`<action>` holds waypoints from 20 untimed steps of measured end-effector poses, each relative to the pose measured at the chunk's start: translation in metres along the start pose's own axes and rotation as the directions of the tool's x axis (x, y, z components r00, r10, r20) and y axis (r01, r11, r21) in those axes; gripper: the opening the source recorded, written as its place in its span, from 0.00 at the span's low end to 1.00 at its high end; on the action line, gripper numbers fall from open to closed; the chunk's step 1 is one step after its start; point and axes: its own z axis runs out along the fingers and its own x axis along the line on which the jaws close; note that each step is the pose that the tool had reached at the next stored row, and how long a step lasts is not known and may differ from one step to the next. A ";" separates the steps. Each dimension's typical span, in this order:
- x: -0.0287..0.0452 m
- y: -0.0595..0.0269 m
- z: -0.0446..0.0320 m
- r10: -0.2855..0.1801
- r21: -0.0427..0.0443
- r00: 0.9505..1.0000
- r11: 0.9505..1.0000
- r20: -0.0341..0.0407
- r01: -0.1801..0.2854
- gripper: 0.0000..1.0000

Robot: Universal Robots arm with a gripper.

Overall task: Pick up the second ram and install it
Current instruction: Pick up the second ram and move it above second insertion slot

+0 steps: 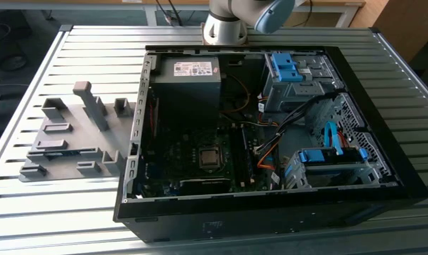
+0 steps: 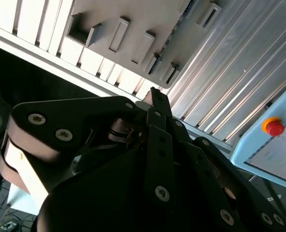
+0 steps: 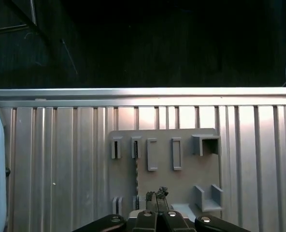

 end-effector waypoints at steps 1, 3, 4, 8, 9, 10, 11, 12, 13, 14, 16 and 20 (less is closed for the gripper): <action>0.0000 0.0001 0.0000 -0.011 0.000 1.000 1.000 -0.001 0.011 0.11; 0.0000 0.0001 0.0000 -0.014 0.000 1.000 1.000 -0.001 0.014 0.11; 0.0000 0.0001 0.0000 -0.014 0.000 1.000 1.000 -0.001 0.014 0.11; 0.0000 0.0001 0.0000 -0.016 0.000 1.000 1.000 -0.001 0.016 0.11; 0.0000 0.0001 0.0001 -0.016 0.000 1.000 1.000 -0.001 0.016 0.11; 0.0000 0.0001 0.0001 -0.016 0.000 1.000 1.000 -0.001 0.016 0.11; 0.0000 0.0001 0.0001 -0.016 0.000 1.000 1.000 -0.001 0.016 0.11; 0.0000 0.0001 0.0001 -0.017 0.000 1.000 1.000 -0.001 0.017 0.11; 0.0000 0.0001 0.0001 -0.021 0.000 1.000 1.000 -0.001 0.021 0.11; 0.0000 0.0001 0.0001 -0.027 -0.001 1.000 1.000 -0.001 0.027 0.11; 0.0000 0.0001 0.0001 -0.045 -0.001 0.999 0.999 -0.002 0.045 0.11; 0.0000 0.0000 0.0013 -0.052 -0.001 0.999 0.999 -0.002 0.052 0.11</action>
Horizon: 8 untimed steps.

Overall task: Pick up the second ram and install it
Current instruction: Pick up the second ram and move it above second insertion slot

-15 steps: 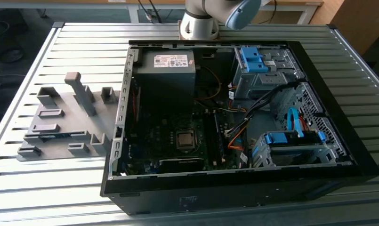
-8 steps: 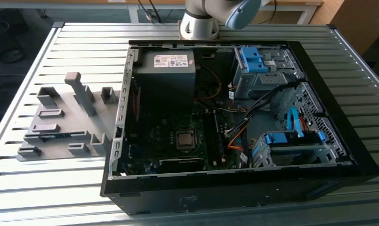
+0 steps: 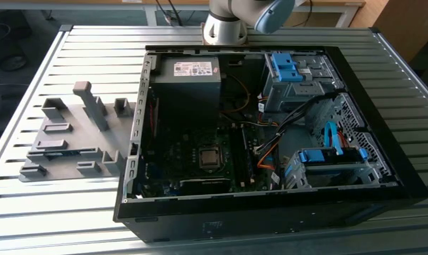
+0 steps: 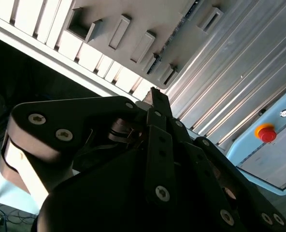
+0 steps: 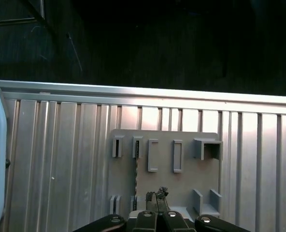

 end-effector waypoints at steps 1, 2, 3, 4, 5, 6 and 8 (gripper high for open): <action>0.0000 0.0000 0.0007 0.002 0.000 1.000 1.000 0.000 -0.002 0.11; 0.0000 0.0000 0.0013 0.005 0.000 1.000 1.000 0.000 -0.005 0.11; 0.0001 0.0000 0.0022 0.008 0.001 1.000 1.000 0.001 -0.008 0.11; 0.0001 -0.0001 0.0032 0.013 0.001 1.000 1.000 0.001 -0.013 0.11; 0.0001 -0.0001 0.0042 0.020 0.002 1.000 1.000 0.001 -0.020 0.17; 0.0001 -0.0002 0.0050 0.029 0.002 1.000 1.000 0.001 -0.029 0.17; 0.0002 -0.0002 0.0068 0.049 0.002 0.999 0.999 0.002 -0.049 0.17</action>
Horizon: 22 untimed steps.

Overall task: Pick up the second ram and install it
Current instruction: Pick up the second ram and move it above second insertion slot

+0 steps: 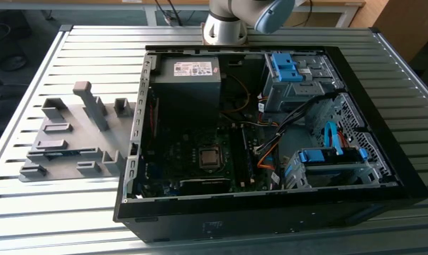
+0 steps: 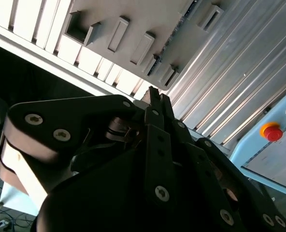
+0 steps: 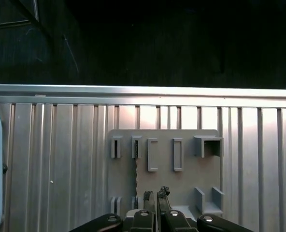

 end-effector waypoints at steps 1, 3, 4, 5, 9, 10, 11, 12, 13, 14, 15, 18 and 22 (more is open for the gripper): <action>0.0000 0.0000 0.0007 0.009 0.000 1.000 1.000 0.000 -0.009 0.17; 0.0000 -0.0001 0.0012 0.017 0.000 1.000 1.000 0.001 -0.017 0.17; 0.0000 -0.0001 0.0013 0.017 0.000 1.000 1.000 0.001 -0.017 0.17; 0.0000 -0.0001 0.0015 0.017 0.000 1.000 1.000 0.001 -0.017 0.17; 0.0000 -0.0001 0.0016 0.017 0.000 1.000 1.000 0.001 -0.017 0.24; 0.0000 -0.0001 0.0016 0.017 0.000 1.000 1.000 0.001 -0.017 0.31; 0.0000 -0.0001 0.0018 0.017 0.000 1.000 1.000 0.001 -0.017 0.31; 0.0000 -0.0001 0.0018 0.017 0.000 1.000 1.000 0.001 -0.017 0.31; 0.0000 -0.0001 0.0019 0.017 0.000 1.000 1.000 0.001 -0.017 0.31; 0.0000 -0.0001 0.0020 0.017 0.000 1.000 1.000 0.001 -0.017 0.31; 0.0000 -0.0001 0.0021 0.017 0.000 1.000 1.000 0.001 -0.017 0.31; 0.0001 -0.0002 0.0032 0.017 0.002 1.000 1.000 0.001 -0.017 0.38; -0.0001 -0.0003 0.0048 0.020 0.006 1.000 1.000 0.001 -0.020 0.38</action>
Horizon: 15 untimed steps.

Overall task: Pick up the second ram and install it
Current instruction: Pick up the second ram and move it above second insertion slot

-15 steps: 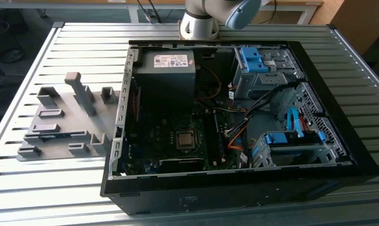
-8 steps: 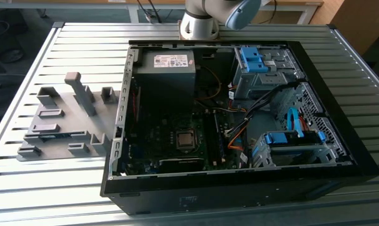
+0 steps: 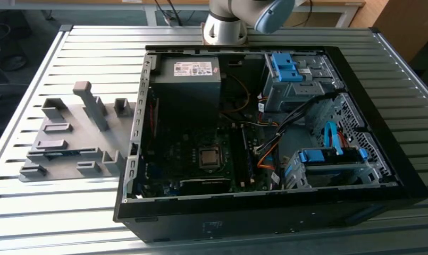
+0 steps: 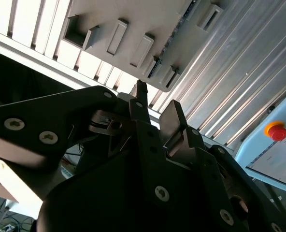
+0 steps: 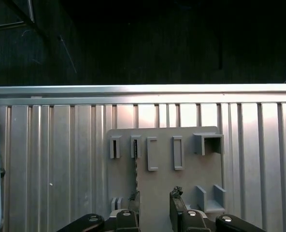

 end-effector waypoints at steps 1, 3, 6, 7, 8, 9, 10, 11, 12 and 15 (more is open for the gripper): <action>0.0000 0.0000 0.0005 0.001 0.000 1.000 1.000 0.000 -0.001 0.38; 0.0000 0.0000 0.0017 0.001 0.001 1.000 1.000 0.000 -0.001 0.38; 0.0001 -0.0001 0.0042 0.002 0.001 1.000 1.000 0.000 -0.002 0.38; 0.0001 -0.0001 0.0046 0.002 0.001 1.000 1.000 0.000 -0.002 0.38; 0.0001 -0.0001 0.0051 0.002 0.001 1.000 1.000 0.000 -0.002 0.38; 0.0001 -0.0001 0.0054 0.002 0.001 1.000 1.000 0.000 -0.002 0.38; 0.0001 -0.0002 0.0059 0.002 0.001 1.000 1.000 0.000 -0.002 0.38; 0.0001 -0.0002 0.0063 0.002 0.001 1.000 1.000 0.000 -0.002 0.38; 0.0002 -0.0002 0.0068 0.002 0.001 1.000 1.000 0.000 -0.002 0.38; 0.0002 -0.0002 0.0081 0.002 0.001 1.000 1.000 0.000 -0.002 0.38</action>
